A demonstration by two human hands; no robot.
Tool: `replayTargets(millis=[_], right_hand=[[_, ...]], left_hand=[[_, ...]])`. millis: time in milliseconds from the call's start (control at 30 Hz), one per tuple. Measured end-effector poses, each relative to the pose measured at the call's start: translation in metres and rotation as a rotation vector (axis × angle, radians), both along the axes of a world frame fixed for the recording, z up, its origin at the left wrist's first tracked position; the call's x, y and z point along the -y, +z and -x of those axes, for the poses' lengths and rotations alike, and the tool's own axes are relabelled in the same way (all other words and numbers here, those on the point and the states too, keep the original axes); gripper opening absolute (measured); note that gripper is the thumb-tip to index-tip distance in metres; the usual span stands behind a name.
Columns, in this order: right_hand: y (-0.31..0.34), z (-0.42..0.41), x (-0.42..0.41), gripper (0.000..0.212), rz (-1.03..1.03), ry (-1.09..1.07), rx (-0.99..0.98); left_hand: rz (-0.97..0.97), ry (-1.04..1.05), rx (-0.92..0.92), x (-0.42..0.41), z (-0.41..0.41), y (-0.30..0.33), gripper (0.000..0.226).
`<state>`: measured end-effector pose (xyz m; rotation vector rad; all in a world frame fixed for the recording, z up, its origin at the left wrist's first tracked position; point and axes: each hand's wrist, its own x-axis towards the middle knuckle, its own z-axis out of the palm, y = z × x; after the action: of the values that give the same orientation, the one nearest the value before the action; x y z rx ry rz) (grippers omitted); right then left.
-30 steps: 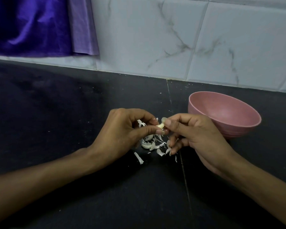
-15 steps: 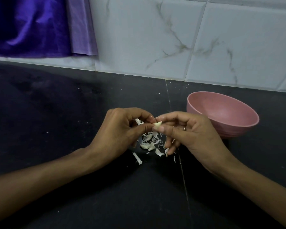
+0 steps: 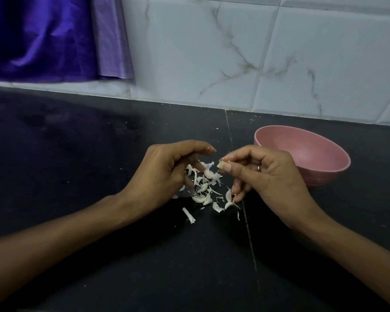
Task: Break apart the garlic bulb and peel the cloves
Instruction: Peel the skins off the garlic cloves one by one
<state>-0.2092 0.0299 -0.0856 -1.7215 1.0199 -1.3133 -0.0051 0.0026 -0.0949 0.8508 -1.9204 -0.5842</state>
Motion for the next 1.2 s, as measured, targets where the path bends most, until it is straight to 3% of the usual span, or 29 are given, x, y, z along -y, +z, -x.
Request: replayTargets(millis=[100, 200, 333, 700, 933, 1067, 1200], right_hand=[[-0.002, 0.001, 0.002, 0.006, 0.030, -0.017, -0.021], [-0.003, 0.003, 0.005, 0.005, 0.077, -0.046, -0.051], [-0.004, 0.004, 0.004, 0.014, 0.187, -0.074, -0.147], [0.013, 0.005, -0.002, 0.011, 0.371, -0.120, -0.344], [0.049, 0.040, -0.034, 0.013, 0.551, -0.246, -0.655], [0.073, 0.071, -0.033, 0.011, 0.407, -0.419, -0.587], [0.076, 0.091, -0.023, 0.013, 0.295, -0.497, -0.603]], left_hand=[[0.040, 0.027, 0.048, 0.002, 0.000, 0.000, 0.028], [0.002, 0.071, -0.044, 0.004, -0.001, 0.001, 0.014], [0.063, 0.138, -0.045, 0.007, -0.005, 0.003, 0.023], [0.298, 0.182, 0.394, 0.002, -0.001, 0.002, 0.038], [0.336, -0.029, 0.618, -0.003, 0.026, 0.025, 0.070], [0.379, -0.052, 0.651, 0.004, 0.057, 0.042, 0.074], [0.369, -0.067, 0.628, 0.013, 0.079, 0.050, 0.057]])
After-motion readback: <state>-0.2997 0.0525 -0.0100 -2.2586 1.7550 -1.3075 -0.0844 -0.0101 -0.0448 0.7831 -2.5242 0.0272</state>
